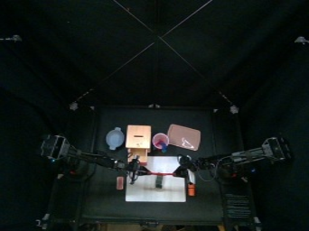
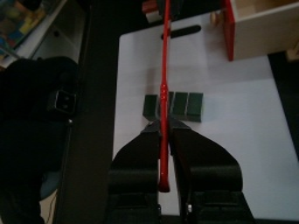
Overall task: Place sushi on board then cut the sushi with the knife then place the pieces on the plate
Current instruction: Cut the sushi into 4 pieces
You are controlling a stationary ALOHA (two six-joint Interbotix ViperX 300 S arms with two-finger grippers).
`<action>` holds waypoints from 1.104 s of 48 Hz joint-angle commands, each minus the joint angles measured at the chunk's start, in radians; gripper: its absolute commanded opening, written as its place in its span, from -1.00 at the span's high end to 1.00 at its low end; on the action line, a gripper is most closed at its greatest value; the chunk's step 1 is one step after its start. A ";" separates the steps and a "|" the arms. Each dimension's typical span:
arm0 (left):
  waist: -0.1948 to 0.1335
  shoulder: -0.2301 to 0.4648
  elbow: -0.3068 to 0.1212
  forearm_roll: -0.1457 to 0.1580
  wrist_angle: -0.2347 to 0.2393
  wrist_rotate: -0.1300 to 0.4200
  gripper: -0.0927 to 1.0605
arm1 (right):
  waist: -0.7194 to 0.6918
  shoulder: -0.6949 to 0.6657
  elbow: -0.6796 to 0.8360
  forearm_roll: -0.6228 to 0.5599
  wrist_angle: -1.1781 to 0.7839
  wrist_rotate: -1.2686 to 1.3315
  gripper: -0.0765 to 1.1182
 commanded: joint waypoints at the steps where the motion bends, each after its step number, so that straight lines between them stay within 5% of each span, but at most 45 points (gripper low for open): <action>1: 0.011 0.034 -0.060 0.040 0.011 0.006 0.21 | 0.011 -0.012 0.006 0.005 0.021 -0.003 0.22; 16: 0.023 0.118 -0.170 0.081 0.232 0.005 0.22 | 0.032 0.005 0.023 -0.012 0.038 -0.005 0.22; 25: 0.046 0.137 -0.215 0.112 0.314 0.005 0.23 | 0.037 0.014 0.023 -0.028 0.064 -0.005 0.22; 38: 0.084 0.129 -0.225 0.179 0.351 0.003 0.23 | 0.044 0.058 0.026 -0.035 0.066 -0.006 0.22; 53: 0.091 0.143 -0.221 0.189 0.354 0.005 0.23 | 0.048 0.112 0.011 -0.038 0.066 -0.006 0.22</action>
